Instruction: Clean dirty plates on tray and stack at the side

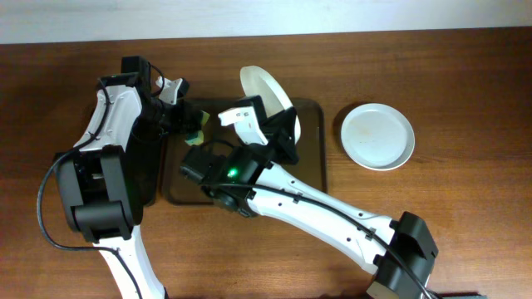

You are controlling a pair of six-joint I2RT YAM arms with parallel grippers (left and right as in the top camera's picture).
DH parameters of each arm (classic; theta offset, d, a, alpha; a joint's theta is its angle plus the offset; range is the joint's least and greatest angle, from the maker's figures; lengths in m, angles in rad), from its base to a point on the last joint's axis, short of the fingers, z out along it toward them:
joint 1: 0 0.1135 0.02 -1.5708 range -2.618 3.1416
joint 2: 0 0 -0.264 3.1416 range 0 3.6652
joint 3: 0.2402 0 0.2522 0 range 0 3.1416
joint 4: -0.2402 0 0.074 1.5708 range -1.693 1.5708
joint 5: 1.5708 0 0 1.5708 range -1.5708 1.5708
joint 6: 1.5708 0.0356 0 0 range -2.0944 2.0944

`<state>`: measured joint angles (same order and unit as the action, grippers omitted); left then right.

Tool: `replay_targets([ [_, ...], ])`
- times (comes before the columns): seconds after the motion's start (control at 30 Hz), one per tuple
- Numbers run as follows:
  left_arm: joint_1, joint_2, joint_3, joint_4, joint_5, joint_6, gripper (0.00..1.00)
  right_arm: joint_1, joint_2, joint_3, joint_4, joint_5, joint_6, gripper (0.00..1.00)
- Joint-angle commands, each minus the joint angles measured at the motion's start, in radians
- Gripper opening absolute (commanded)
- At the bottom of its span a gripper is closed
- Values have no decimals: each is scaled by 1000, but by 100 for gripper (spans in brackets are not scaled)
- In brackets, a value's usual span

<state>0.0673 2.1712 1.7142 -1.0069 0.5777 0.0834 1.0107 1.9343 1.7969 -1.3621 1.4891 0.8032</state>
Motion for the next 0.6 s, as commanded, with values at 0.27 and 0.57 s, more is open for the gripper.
replay_targets([
  [0.27,-2,11,16,-1,-19,14,0,-135,-84,4,-10,-398,47,4],
  [0.57,-2,11,16,0,-105,-31,0,-743,-161,3,143,-1194,-285,4],
])
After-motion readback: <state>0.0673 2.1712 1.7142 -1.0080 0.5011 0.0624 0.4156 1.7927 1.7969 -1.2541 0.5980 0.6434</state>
